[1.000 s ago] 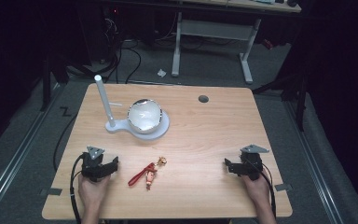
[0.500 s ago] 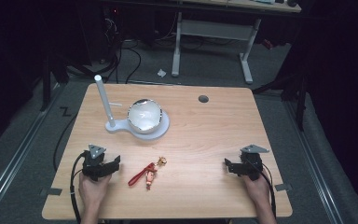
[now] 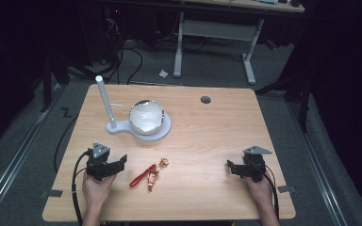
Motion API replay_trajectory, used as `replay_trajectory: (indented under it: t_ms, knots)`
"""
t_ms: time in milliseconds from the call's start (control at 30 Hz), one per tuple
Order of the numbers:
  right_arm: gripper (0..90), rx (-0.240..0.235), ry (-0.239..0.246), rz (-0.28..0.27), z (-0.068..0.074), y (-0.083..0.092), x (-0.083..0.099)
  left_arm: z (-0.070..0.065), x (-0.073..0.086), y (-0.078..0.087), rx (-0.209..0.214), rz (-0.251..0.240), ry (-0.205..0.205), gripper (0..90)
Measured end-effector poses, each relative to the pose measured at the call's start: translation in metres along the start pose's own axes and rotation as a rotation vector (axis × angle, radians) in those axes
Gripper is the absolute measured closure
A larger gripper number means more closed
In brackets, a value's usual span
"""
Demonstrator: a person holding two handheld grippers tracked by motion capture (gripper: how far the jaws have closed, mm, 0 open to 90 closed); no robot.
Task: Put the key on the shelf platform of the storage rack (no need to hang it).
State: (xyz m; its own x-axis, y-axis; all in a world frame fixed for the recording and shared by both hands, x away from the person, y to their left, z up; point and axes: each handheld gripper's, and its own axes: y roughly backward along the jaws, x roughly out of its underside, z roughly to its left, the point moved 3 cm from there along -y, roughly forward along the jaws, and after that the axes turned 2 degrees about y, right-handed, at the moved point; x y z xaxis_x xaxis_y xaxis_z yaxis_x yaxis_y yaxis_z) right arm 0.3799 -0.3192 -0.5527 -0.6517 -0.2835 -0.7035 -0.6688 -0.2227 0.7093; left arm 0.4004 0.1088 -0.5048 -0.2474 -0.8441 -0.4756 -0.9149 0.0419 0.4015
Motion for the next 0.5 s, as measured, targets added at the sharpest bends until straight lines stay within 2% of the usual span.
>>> replay_trajectory:
  t_ms: [133, 233, 267, 500]
  knots:
    - [15.1, 0.0, -0.001, 0.0, 0.0, 0.0, 0.0, -0.004, 0.001, 0.004, 0.013, 0.012, -0.011, 27.3]
    - [15.1, 0.0, 0.0, 0.0, 0.0, 0.0, 0.0, -0.01, 0.004, 0.007, 0.004, 0.039, 0.022, 26.5]
    - [15.0, 0.0, 0.0, 0.0, 0.0, 0.0, 0.0, -0.01, 0.004, 0.007, 0.004, 0.039, 0.022, 25.7]
    - [15.1, -0.001, 0.0, 0.0, 0.0, 0.0, 0.0, -0.017, 0.015, 0.014, 0.021, 0.077, 0.0, 24.1]
